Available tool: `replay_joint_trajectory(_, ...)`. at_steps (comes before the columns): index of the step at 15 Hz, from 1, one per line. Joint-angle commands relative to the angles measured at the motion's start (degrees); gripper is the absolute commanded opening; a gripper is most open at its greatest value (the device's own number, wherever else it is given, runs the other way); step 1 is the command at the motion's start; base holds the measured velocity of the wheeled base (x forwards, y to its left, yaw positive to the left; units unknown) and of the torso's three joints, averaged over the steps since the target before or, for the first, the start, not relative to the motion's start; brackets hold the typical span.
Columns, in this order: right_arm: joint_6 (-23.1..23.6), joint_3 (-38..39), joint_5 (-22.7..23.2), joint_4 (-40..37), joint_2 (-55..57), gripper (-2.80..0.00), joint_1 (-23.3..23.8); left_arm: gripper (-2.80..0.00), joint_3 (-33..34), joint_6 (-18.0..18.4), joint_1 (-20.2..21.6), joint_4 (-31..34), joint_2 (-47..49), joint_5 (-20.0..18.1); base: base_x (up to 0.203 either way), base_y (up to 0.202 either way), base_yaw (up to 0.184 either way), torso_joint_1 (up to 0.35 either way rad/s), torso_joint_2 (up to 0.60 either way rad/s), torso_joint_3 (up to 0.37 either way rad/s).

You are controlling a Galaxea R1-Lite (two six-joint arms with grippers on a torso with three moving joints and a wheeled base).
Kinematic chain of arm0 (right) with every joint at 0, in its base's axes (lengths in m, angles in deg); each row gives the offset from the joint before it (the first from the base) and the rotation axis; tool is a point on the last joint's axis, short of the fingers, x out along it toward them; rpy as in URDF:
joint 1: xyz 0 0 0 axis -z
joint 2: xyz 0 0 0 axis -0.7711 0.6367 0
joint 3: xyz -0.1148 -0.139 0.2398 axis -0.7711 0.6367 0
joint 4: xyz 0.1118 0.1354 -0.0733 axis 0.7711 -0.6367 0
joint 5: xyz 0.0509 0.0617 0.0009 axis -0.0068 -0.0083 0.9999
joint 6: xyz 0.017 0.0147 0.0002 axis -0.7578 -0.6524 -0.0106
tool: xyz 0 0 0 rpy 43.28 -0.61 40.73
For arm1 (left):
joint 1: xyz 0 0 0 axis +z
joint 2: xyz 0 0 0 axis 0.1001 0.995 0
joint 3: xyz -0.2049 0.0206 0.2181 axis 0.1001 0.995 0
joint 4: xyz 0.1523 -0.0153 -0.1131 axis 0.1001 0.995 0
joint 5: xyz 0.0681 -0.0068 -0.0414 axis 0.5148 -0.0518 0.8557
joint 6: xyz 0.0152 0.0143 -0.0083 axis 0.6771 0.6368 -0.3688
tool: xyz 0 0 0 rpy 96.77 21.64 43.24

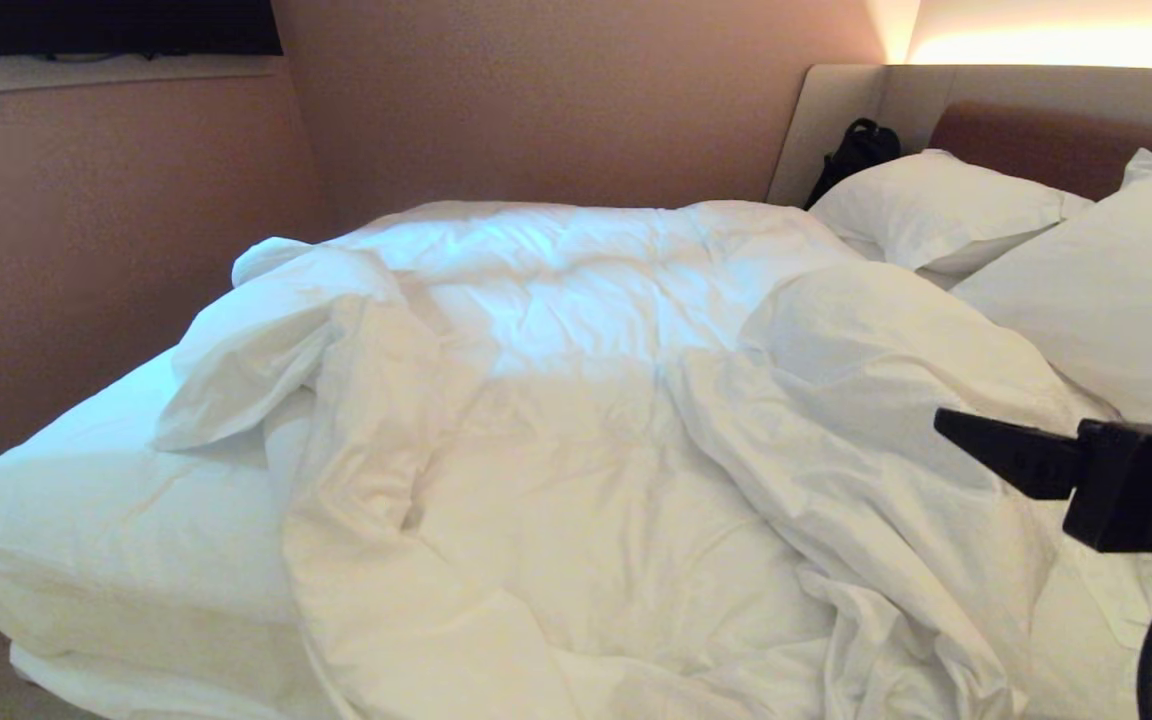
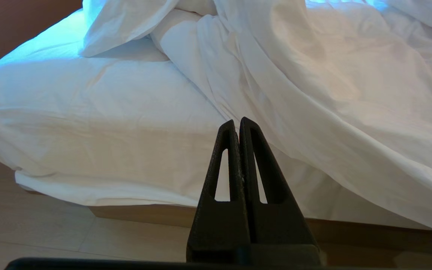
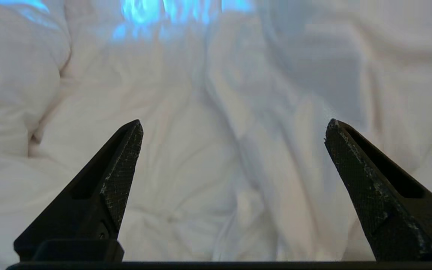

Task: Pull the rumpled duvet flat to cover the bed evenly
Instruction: Flatten the corners of the folded blanket

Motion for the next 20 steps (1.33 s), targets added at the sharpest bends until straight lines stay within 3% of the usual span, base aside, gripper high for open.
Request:
replay_joint_trajectory(1, 9.8, -4.3, 3.6, -0.3, 2.0, 0.0, 2.7, -2.8, 0.0, -0.1, 0.0, 0.0, 0.0, 0.0, 0.0, 0.0, 0.0, 0.0, 0.0, 0.0)
replay_joint_trajectory(2, 10.0, -6.0, 4.8, -0.2, 2.8, -1.75, 3.6, -2.8, 0.0, -0.1, 0.0, 0.0, 0.0, 0.0, 0.0, 0.0, 0.0, 0.0, 0.0, 0.0)
replay_joint_trajectory(3, 10.0, -7.4, 5.8, -0.2, 3.4, -2.8, 4.4, -2.8, 0.0, 0.0, 0.0, 0.0, 0.0, 0.0, 0.0, 0.0, 0.0, 0.0, 0.0, 0.0)
replay_joint_trajectory(6, 9.8, -12.3, 9.4, 0.0, 7.3, -2.8, 7.9, -2.8, 0.0, 0.0, 0.0, 0.0, 0.0, 0.0, 0.0, 0.0, 0.0, 0.0, 0.0, 0.0)
replay_joint_trajectory(12, 9.3, -17.3, 10.7, 0.2, 14.0, -2.8, 16.0, -2.8, 0.0, -0.1, 0.0, 0.0, 0.0, 0.0, 0.0, 0.0, 0.0, 0.0, 0.0, 0.0)
replay_joint_trajectory(18, 6.8, -21.7, 22.5, 0.1, 19.2, -2.8, 30.2, -2.8, 0.0, 0.0, 0.0, 0.0, 0.0, 0.0, 0.0, 0.0, 0.0, 0.0, 0.0, 0.0)
replay_joint_trajectory(20, 6.8, -22.0, 26.8, 0.1, 20.6, -2.8, 32.7, -2.8, 0.0, -0.1, 0.0, 0.0, 0.0, 0.0, 0.0, 0.0, 0.0, 0.0, 0.0, 0.0)
